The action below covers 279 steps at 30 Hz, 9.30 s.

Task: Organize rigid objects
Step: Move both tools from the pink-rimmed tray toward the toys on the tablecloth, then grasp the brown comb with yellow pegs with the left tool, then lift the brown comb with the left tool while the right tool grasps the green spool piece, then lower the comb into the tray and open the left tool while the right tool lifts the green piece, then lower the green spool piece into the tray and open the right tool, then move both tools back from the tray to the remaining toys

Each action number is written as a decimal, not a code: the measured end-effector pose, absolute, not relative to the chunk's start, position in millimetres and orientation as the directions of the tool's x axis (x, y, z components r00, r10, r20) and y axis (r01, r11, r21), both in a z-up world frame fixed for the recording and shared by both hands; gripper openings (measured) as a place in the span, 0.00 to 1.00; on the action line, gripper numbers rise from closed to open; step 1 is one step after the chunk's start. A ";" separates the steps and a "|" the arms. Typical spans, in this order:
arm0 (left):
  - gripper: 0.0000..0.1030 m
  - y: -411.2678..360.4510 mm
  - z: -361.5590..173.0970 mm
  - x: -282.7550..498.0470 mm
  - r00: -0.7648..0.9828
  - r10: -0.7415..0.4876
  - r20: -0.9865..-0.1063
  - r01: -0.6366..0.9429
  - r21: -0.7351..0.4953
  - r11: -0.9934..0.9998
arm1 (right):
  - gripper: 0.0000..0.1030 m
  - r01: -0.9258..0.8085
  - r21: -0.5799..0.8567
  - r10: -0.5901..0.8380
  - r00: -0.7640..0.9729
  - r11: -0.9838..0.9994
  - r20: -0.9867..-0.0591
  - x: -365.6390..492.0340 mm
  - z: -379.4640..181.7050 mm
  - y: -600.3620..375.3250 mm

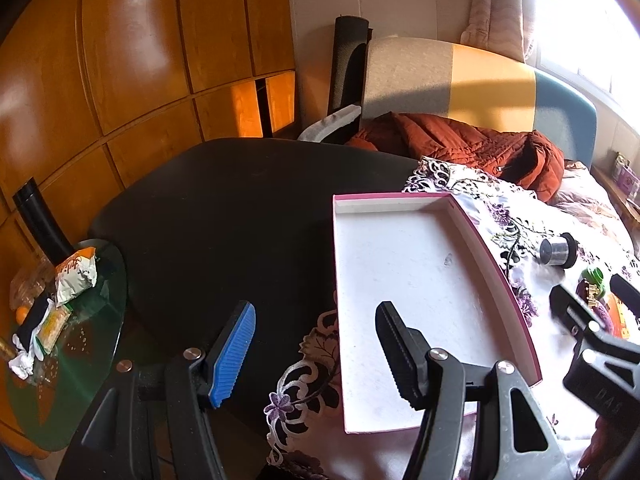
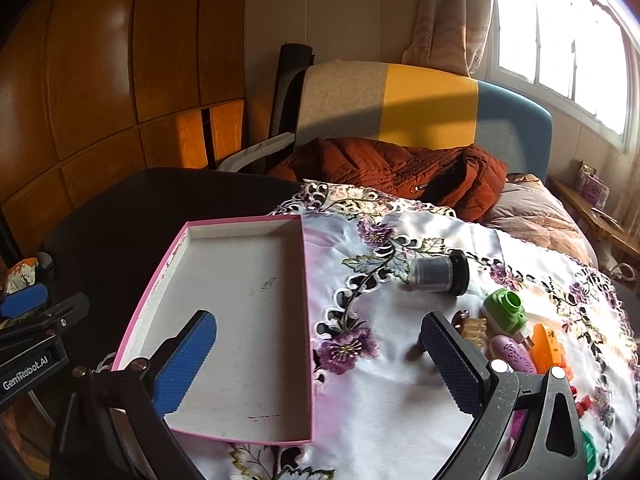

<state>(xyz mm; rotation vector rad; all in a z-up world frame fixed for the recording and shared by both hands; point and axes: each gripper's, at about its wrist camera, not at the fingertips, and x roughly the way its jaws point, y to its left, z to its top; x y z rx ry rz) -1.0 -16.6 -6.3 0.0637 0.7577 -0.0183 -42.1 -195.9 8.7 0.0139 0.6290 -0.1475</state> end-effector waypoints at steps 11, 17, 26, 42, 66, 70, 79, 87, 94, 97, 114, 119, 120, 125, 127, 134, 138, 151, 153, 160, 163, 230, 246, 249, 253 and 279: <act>0.62 -31.6 -7.5 0.9 0.710 -0.033 -0.703 0.102 0.057 0.993 | 1.00 0.219 -0.039 -0.202 0.796 0.975 -0.571 -47.5 19.2 -237.2; 0.62 -41.4 -9.4 1.2 0.702 -0.054 -0.710 0.142 0.064 0.988 | 1.00 0.281 -0.037 -0.251 0.783 0.959 -0.569 -52.0 24.7 -269.5; 0.62 -68.0 -13.4 0.6 0.605 -0.285 -0.743 0.364 -0.060 0.930 | 1.00 0.410 0.008 -0.327 0.737 0.912 -0.592 -68.6 31.4 -351.3; 0.63 -199.1 -19.5 6.8 0.363 -0.482 -0.798 0.650 -0.153 0.744 | 1.00 0.694 0.330 -0.339 0.640 0.639 -0.689 -108.7 -8.6 -507.9; 0.40 -315.1 -71.1 38.6 0.266 -0.471 -0.841 0.761 -0.117 0.638 | 1.00 0.686 0.405 -0.308 0.671 0.605 -0.675 -113.7 -12.9 -517.4; 0.40 -295.3 -68.4 29.4 0.265 -0.491 -0.829 0.756 -0.138 0.640 | 1.00 0.693 0.411 -0.303 0.665 0.592 -0.683 -114.4 -15.9 -520.5; 0.40 -250.6 -36.5 -0.4 0.276 -0.561 -0.780 0.775 -0.165 0.610 | 1.00 0.644 0.481 -0.151 0.677 0.595 -0.720 -126.0 -16.3 -524.2; 0.40 -220.6 -23.2 -7.9 0.272 -0.612 -0.742 0.761 -0.224 0.609 | 1.00 0.596 0.296 -0.032 0.476 0.747 -0.879 -151.1 -7.6 -498.2; 0.40 -200.3 -19.2 -11.0 0.280 -0.624 -0.730 0.751 -0.239 0.616 | 0.98 0.492 0.096 -0.006 0.202 0.865 -0.979 -145.7 -49.0 -470.3; 0.40 -188.4 -17.4 -8.6 0.290 -0.625 -0.725 0.737 -0.248 0.629 | 0.98 0.452 0.062 -0.005 0.147 0.890 -0.989 -140.8 -56.7 -466.8; 0.40 -119.1 -10.0 19.8 0.374 -0.607 -0.701 0.630 -0.288 0.721 | 0.58 0.255 -0.122 -0.115 -0.040 0.959 -0.992 -131.5 -101.7 -441.4; 0.40 -76.2 -15.4 66.8 0.426 -0.554 -0.716 0.519 -0.309 0.797 | 0.58 0.280 -0.135 -0.140 -0.004 0.951 -0.990 -129.9 -87.9 -452.6; 0.40 -68.8 -17.9 77.5 0.431 -0.541 -0.722 0.499 -0.308 0.810 | 0.58 0.289 -0.133 -0.141 0.007 0.948 -0.990 -129.3 -87.8 -452.9; 0.40 -43.8 -31.2 131.7 0.463 -0.466 -0.754 0.425 -0.273 0.863 | 0.58 0.338 -0.100 -0.127 0.059 0.936 -0.990 -125.8 -74.2 -467.2; 0.40 -42.5 -36.4 147.8 0.473 -0.443 -0.762 0.412 -0.253 0.875 | 0.58 0.348 -0.097 -0.131 0.076 0.932 -0.988 -125.3 -75.0 -466.5; 0.41 -55.7 -57.1 181.8 0.491 -0.353 -0.797 0.371 -0.176 0.912 | 0.58 0.370 -0.069 -0.121 0.121 0.926 -0.985 -128.3 -63.0 -466.2; 0.45 -56.2 -60.1 188.3 0.518 -0.308 -0.798 0.328 -0.147 0.933 | 0.58 0.382 -0.070 -0.131 0.136 0.922 -0.982 -129.9 -59.5 -463.4; 0.47 -27.2 -22.4 113.0 0.614 -0.292 -0.733 0.286 -0.139 0.948 | 0.58 0.451 -0.037 -0.161 0.240 0.892 -0.957 -149.8 -28.1 -467.7; 0.47 -24.9 -20.6 93.8 0.617 -0.292 -0.731 0.287 -0.137 0.948 | 0.58 0.468 -0.025 -0.169 0.267 0.883 -0.949 -154.1 -21.6 -470.0; 0.47 -24.6 -17.9 58.6 0.598 -0.292 -0.747 0.290 -0.138 0.947 | 0.58 0.468 -0.022 -0.208 0.349 0.883 -0.914 -151.6 -3.5 -454.0; 0.47 -24.0 -15.2 50.6 0.611 -0.279 -0.741 0.287 -0.121 0.950 | 0.58 0.417 0.004 -0.186 0.413 0.909 -0.892 -136.4 5.8 -429.3; 0.47 52.5 -30.5 44.8 0.622 -0.173 -0.763 0.097 -0.144 0.985 | 0.82 -0.143 0.221 0.263 0.511 0.965 -0.818 95.7 -44.9 -103.1; 0.48 27.4 -23.1 31.1 0.635 -0.179 -0.752 0.172 -0.089 0.981 | 0.96 -0.077 0.108 0.133 0.637 0.991 -0.759 59.0 -20.8 -126.1; 0.48 20.8 -21.9 28.6 0.635 -0.182 -0.751 0.191 -0.076 0.979 | 0.99 -0.064 0.083 0.105 0.664 0.994 -0.741 50.9 -14.8 -132.9; 0.48 10.5 -18.9 25.1 0.637 -0.191 -0.747 0.223 -0.059 0.973 | 1.00 -0.037 0.051 0.062 0.693 0.998 -0.718 42.1 -6.4 -146.2; 0.48 -82.4 -10.3 4.3 0.596 -0.285 -0.751 0.468 0.037 0.883 | 1.00 0.326 -0.135 -0.336 0.704 0.936 -0.625 -28.8 37.3 -337.9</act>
